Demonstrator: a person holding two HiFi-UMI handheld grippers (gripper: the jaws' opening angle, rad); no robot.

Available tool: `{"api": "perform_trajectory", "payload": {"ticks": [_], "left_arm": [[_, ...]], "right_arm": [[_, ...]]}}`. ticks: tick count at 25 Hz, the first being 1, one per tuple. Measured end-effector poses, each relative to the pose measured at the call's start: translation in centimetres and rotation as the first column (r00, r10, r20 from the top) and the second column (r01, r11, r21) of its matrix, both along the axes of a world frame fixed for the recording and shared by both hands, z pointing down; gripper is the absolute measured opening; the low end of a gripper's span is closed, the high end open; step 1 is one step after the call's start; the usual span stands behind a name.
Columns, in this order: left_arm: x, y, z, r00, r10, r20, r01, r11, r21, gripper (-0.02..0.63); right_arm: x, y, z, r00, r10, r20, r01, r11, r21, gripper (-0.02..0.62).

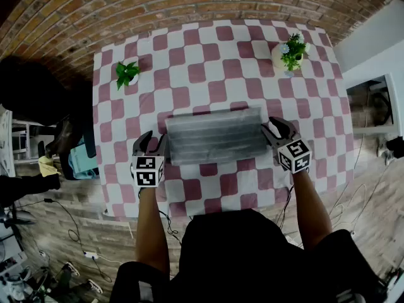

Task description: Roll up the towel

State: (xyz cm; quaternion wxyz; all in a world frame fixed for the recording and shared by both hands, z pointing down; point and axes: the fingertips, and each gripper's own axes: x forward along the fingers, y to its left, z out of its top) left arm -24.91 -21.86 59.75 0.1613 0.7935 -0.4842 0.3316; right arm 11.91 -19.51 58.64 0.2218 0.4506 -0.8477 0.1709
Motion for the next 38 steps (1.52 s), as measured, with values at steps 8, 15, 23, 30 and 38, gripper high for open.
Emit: {"api": "perform_trajectory", "payload": {"ticks": [8, 15, 23, 30, 38], "left_arm": [[1.4, 7.4, 0.5, 0.998, -0.006, -0.064, 0.001, 0.997, -0.072, 0.181], [2.3, 11.1, 2.4, 0.997, -0.036, -0.067, 0.026, 0.989, -0.145, 0.183], [3.5, 10.5, 3.8, 0.997, 0.051, 0.054, -0.042, 0.986, -0.161, 0.164], [3.3, 12.1, 3.7, 0.991, 0.103, 0.083, -0.085, 0.975, -0.205, 0.17], [3.2, 11.9, 3.6, 0.983, 0.139, 0.123, -0.115, 0.976, -0.183, 0.075]], "right_arm": [[-1.7, 6.4, 0.5, 0.983, -0.182, -0.005, 0.181, 0.982, -0.056, 0.182], [-1.2, 10.1, 4.4, 0.971, -0.236, -0.045, 0.227, 0.961, -0.156, 0.229], [-2.4, 10.2, 5.2, 0.934, -0.285, -0.216, 0.269, 0.958, -0.101, 0.131], [-2.4, 10.1, 5.2, 0.939, -0.273, -0.21, 0.257, 0.961, -0.102, 0.118], [-2.8, 10.3, 5.1, 0.935, -0.291, -0.205, 0.275, 0.956, -0.102, 0.068]]}}
